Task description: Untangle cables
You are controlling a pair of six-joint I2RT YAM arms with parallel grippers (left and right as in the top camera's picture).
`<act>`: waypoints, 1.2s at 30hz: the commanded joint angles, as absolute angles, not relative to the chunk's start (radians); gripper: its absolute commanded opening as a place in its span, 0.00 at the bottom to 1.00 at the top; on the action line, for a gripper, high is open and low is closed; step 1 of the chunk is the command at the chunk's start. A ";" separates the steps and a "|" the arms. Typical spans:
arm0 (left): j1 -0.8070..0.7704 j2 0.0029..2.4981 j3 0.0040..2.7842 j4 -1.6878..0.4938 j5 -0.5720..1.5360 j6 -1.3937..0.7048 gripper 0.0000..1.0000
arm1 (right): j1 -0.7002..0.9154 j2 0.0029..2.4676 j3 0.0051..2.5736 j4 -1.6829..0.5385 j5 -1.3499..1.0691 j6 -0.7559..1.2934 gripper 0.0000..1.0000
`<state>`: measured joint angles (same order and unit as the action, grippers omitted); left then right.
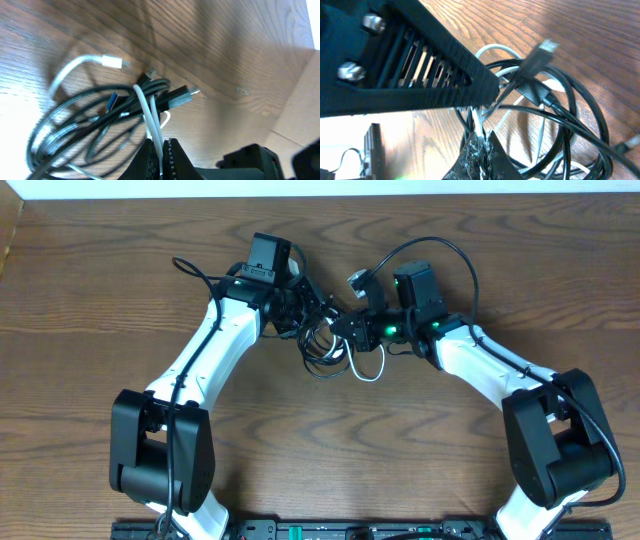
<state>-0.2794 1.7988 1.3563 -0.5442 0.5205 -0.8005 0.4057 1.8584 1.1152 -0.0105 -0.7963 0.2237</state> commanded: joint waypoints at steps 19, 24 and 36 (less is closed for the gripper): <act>-0.281 1.797 1.369 -0.553 0.399 -0.621 0.21 | 0.356 1.747 1.114 -0.091 -0.758 0.231 0.14; -0.288 1.800 1.347 -0.613 0.263 -0.653 0.23 | 0.368 1.747 1.114 -0.152 -0.525 0.329 0.26; -0.339 1.878 1.279 -0.509 0.089 -0.923 0.42 | 0.335 1.747 1.114 -0.253 -0.320 0.440 0.33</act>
